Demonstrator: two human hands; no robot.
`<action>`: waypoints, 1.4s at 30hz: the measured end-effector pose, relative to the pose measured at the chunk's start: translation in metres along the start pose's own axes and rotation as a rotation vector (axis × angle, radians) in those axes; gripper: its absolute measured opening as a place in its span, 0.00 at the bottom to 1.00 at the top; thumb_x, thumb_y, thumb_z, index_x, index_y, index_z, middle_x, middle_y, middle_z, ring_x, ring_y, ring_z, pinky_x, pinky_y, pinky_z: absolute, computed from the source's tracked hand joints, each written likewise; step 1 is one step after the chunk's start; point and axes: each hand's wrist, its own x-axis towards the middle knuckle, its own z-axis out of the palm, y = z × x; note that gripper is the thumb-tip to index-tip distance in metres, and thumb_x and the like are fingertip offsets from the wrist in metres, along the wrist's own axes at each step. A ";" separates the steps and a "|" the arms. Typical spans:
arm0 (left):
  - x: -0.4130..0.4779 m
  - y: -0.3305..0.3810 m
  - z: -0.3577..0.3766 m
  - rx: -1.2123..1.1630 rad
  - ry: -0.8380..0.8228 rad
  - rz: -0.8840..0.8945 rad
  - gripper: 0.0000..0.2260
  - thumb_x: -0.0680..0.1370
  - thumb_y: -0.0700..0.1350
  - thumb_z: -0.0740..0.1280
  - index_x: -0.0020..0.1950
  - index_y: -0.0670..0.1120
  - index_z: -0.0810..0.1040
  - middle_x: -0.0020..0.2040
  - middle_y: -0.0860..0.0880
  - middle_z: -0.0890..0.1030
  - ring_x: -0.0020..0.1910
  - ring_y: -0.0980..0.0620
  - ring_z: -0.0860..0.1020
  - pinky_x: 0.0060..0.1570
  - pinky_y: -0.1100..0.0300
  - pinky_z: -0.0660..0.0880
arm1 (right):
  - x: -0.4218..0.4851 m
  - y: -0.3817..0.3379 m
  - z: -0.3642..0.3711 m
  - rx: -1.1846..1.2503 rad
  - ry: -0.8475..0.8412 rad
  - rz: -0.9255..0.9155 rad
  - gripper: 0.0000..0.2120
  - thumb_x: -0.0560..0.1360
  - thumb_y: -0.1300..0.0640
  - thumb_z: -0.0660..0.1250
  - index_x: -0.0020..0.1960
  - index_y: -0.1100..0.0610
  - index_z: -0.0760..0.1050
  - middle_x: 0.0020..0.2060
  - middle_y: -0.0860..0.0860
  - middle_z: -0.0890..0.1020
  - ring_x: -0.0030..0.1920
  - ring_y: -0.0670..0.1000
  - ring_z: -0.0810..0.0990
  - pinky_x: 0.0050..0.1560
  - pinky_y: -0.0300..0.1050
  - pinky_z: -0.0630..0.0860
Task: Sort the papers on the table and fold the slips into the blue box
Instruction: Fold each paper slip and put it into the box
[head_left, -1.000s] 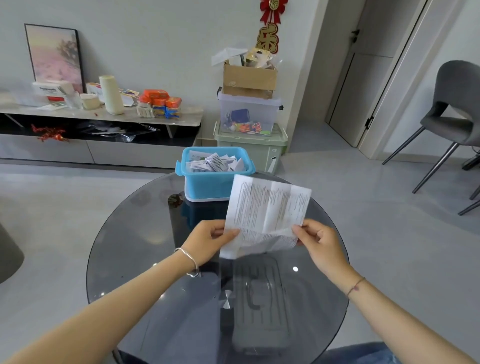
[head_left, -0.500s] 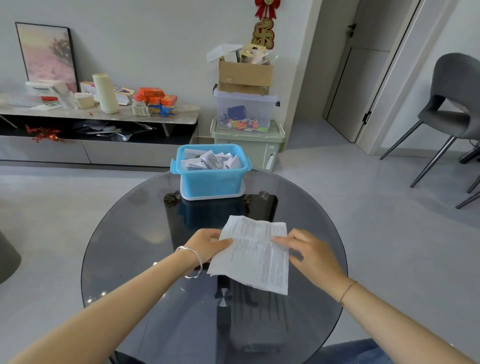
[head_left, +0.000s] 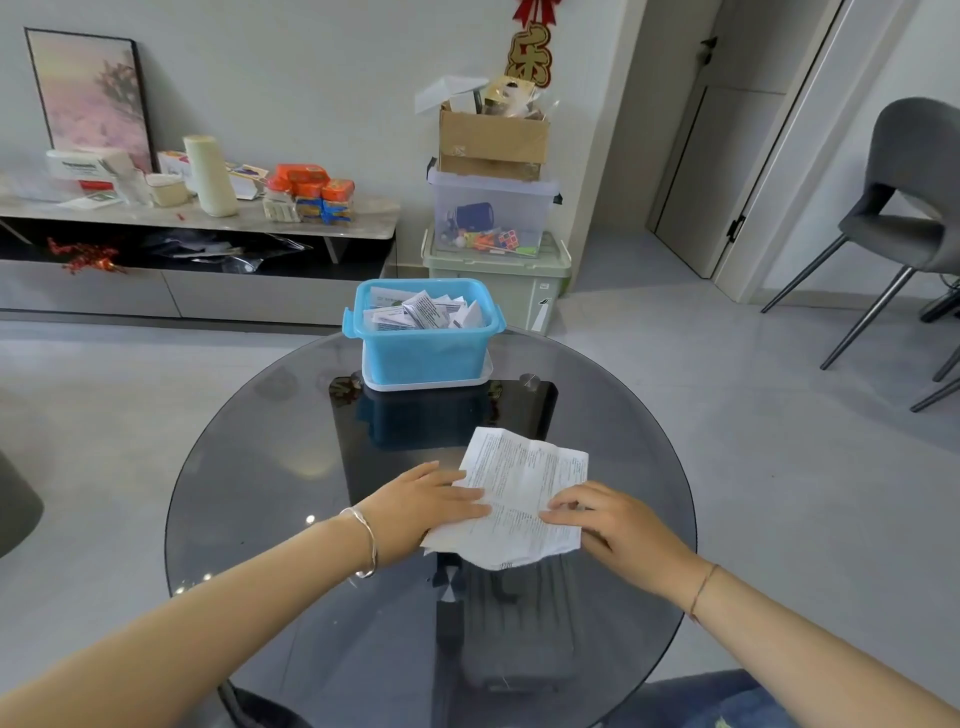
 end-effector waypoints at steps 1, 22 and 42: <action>-0.001 -0.003 0.005 -0.130 0.079 -0.025 0.27 0.78 0.41 0.65 0.75 0.56 0.63 0.74 0.55 0.65 0.75 0.51 0.59 0.74 0.58 0.50 | 0.000 -0.001 -0.001 0.075 0.011 0.053 0.14 0.76 0.60 0.67 0.60 0.49 0.80 0.54 0.40 0.79 0.54 0.36 0.72 0.50 0.25 0.68; 0.035 0.014 -0.011 -0.677 0.288 -0.722 0.15 0.76 0.48 0.69 0.32 0.45 0.73 0.35 0.45 0.75 0.32 0.53 0.71 0.35 0.66 0.70 | 0.027 -0.011 0.009 0.343 0.283 0.808 0.13 0.72 0.55 0.72 0.34 0.61 0.74 0.30 0.55 0.80 0.29 0.48 0.72 0.30 0.39 0.67; 0.017 0.066 0.001 -0.045 -0.031 -0.146 0.30 0.81 0.62 0.46 0.79 0.49 0.44 0.79 0.50 0.45 0.78 0.50 0.44 0.74 0.57 0.42 | 0.020 -0.036 0.005 -0.114 0.333 0.366 0.12 0.74 0.58 0.67 0.57 0.57 0.75 0.56 0.50 0.76 0.56 0.50 0.73 0.59 0.42 0.69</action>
